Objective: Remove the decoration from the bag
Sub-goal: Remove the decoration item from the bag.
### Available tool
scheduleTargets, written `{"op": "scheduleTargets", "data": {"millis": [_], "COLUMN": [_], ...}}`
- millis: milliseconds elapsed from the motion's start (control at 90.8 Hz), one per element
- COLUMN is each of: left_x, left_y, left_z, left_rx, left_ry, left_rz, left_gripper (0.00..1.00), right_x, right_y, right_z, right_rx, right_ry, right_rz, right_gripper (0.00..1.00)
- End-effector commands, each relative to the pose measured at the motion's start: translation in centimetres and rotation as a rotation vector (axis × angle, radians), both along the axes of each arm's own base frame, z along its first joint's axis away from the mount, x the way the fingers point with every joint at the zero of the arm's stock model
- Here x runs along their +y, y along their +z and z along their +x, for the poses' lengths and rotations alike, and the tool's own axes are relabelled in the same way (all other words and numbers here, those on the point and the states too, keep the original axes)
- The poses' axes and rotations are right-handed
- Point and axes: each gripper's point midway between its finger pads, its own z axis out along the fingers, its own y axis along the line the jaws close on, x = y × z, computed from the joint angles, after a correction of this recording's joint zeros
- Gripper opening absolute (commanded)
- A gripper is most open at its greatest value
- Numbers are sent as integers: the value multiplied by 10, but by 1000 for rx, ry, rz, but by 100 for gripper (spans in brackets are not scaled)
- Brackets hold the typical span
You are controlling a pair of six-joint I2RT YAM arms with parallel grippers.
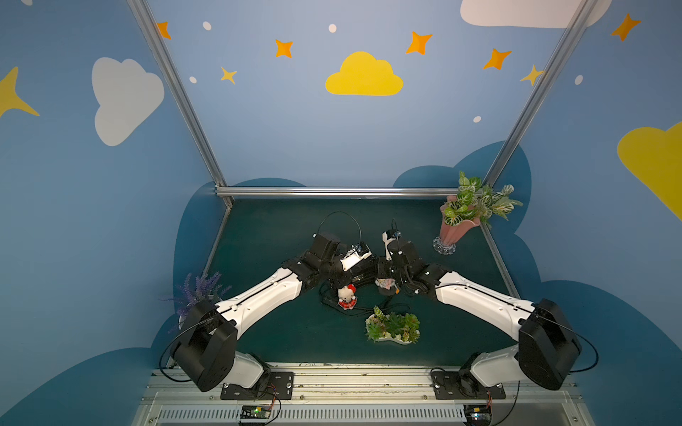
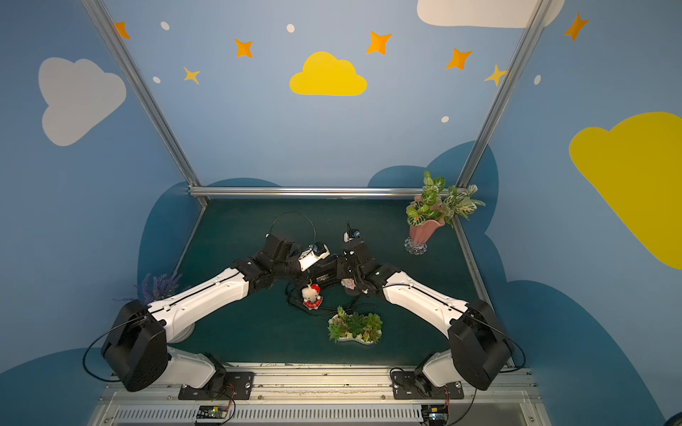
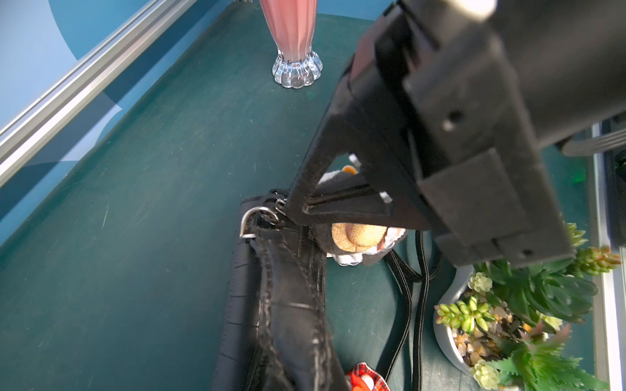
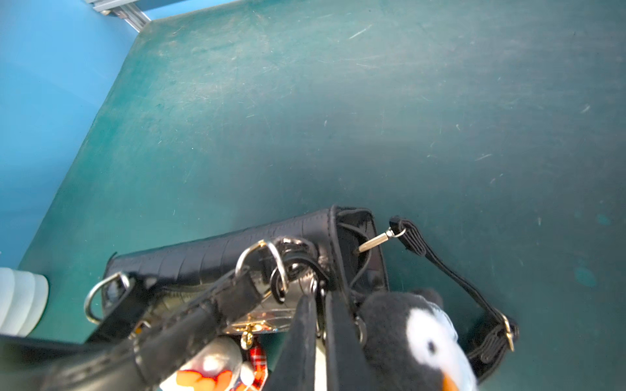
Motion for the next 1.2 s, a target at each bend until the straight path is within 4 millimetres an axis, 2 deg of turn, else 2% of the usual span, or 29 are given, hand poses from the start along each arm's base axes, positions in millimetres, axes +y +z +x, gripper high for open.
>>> {"op": "scheduleTargets", "data": {"millis": [0,275,485,793,914,1046,1189], "left_x": [-8,-14,-13,-12,-14,-10,-5], "left_y": [-8,-12,-18,-25,-26,-27,-21], "left_z": [-13,-16,-10,-21,-25,-18,-8], "left_rx": [56,72,105,158,164,148,115], "left_ry": [-57,-90,-76,-111,-135,-92,-32], "left_rz": [-33,-64,-85,-104,-116,-99,-98], "left_gripper": [12,12,9,7,7,7,8], "right_x": [-6,-1,5,14,16,13,0], "right_y": [3,2,6,22,22,14,10], "right_z": [10,13,16,26,27,28,26], "right_rx": [39,107,140,169,192,202,166], "right_ry": [-87,-159,-209,-277,-303,-319,-331], "right_rz": [5,48,115,222,237,206,173], "right_gripper": [0,0,0,0,0,0,0]}}
